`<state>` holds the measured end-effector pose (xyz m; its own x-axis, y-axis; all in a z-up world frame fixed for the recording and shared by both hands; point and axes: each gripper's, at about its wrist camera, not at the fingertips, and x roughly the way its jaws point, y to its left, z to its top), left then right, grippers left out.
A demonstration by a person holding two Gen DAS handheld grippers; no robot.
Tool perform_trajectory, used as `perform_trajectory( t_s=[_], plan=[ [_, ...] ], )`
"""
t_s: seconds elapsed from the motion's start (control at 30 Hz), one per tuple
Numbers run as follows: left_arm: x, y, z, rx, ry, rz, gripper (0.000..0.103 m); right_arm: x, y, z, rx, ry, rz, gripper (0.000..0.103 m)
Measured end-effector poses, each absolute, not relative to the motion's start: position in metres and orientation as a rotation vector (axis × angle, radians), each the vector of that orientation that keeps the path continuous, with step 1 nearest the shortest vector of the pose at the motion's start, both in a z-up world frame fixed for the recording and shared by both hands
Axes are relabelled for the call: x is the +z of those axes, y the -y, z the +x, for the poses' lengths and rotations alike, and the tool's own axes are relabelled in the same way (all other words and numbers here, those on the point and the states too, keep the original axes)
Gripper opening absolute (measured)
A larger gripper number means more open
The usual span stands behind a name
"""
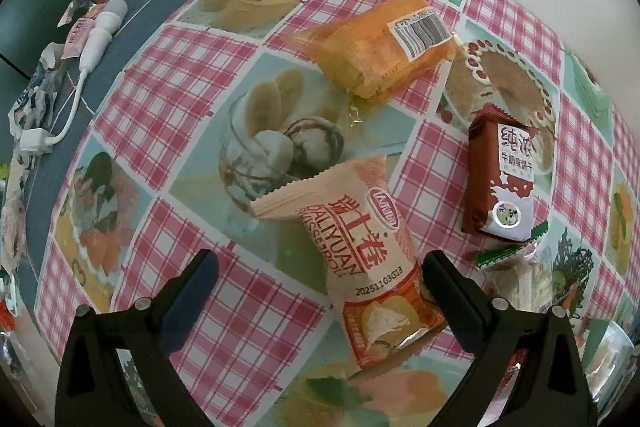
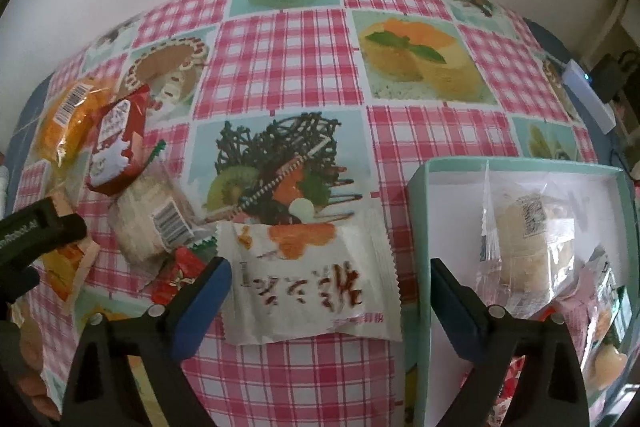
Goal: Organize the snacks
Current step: 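Grasp the cream bread bag with the left tool while the right tool grasps the white printed packet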
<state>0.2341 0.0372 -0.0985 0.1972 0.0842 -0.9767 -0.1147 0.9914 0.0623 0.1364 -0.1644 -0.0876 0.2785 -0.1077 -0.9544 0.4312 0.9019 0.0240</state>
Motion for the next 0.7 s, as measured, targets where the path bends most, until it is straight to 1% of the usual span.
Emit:
perform_trajectory(
  t_s=[0.17,0.23,0.27,0.3,0.33,0.37,0.4,0.47,0.5,0.57,0.6,0.67,0.7],
  plan=[
    [-0.095,-0.034,0.233,0.122,-1.361,-0.022,0.092,-0.092,0.165,0.134,-0.374,-1.24,0.308,0.096],
    [-0.095,-0.031,0.233,0.114,-1.359,-0.021,0.088,-0.091,0.162,0.135,-0.388,-1.238,0.29,0.09],
    [-0.095,-0.029,0.233,0.108,-1.357,-0.019,0.082,-0.091,0.166,0.132,-0.395,-1.237,0.287,0.087],
    [-0.094,-0.028,0.233,0.103,-1.355,-0.02,0.08,-0.09,0.167,0.132,-0.4,-1.236,0.292,0.081],
    [-0.091,-0.025,0.232,0.102,-1.354,-0.018,0.074,-0.088,0.169,0.131,-0.41,-1.233,0.295,0.078],
    [-0.09,-0.023,0.232,0.098,-1.351,-0.016,0.066,-0.087,0.17,0.131,-0.419,-1.231,0.297,0.071],
    [-0.089,-0.021,0.232,0.092,-1.349,-0.012,0.063,-0.085,0.175,0.131,-0.422,-1.228,0.304,0.069],
    [-0.086,-0.019,0.231,0.084,-1.347,-0.01,0.053,-0.083,0.179,0.13,-0.419,-1.225,0.327,0.067],
    [-0.086,-0.017,0.231,0.077,-1.347,-0.009,0.05,-0.082,0.179,0.129,-0.419,-1.226,0.324,0.066],
    [-0.084,-0.015,0.232,0.077,-1.344,-0.003,0.048,-0.081,0.178,0.129,-0.421,-1.228,0.316,0.065],
    [-0.082,-0.015,0.231,0.076,-1.342,-0.003,0.047,-0.08,0.177,0.128,-0.424,-1.229,0.316,0.059],
    [-0.075,-0.019,0.229,0.076,-1.339,-0.007,0.045,-0.079,0.181,0.127,-0.438,-1.227,0.326,0.051],
    [-0.073,-0.019,0.228,0.079,-1.338,-0.01,0.045,-0.078,0.183,0.126,-0.431,-1.225,0.34,0.051]
  ],
)
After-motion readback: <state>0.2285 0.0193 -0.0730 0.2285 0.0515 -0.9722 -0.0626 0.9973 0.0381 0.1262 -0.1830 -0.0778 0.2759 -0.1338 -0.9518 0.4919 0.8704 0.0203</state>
